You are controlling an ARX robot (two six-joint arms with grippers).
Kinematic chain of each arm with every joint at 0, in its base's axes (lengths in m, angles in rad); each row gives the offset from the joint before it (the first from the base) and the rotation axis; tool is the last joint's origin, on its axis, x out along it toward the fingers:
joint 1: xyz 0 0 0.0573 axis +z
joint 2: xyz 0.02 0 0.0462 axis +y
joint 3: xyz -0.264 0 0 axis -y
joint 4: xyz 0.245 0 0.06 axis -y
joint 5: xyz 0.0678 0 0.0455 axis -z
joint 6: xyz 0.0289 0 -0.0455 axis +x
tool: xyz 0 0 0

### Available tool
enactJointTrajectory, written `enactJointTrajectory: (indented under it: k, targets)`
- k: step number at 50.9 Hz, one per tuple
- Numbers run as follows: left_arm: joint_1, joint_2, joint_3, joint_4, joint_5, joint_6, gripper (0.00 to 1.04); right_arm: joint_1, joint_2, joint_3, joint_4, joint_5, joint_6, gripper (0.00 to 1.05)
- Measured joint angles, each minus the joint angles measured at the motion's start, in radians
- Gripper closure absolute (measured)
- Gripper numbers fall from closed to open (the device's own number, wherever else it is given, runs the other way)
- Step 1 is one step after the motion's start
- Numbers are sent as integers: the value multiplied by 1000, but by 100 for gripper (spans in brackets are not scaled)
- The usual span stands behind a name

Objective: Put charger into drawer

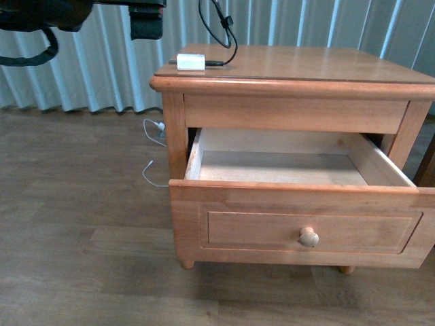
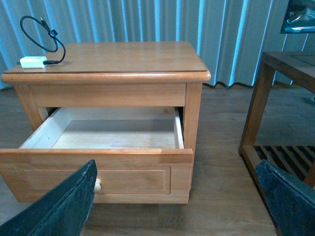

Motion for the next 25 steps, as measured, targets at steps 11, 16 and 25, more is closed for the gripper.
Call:
enactJointTrajectory:
  k: [11, 16, 25]
  targets:
    - [-5, 209, 237, -72, -14, -19, 6, 0, 0, 0, 0, 0, 0, 8]
    - [-11, 274, 319, -91, -26, -19, 6, 0, 0, 0, 0, 0, 0, 8]
    - [-29, 376, 444, -112, -25, -44, 6, 0, 0, 0, 0, 0, 0, 8]
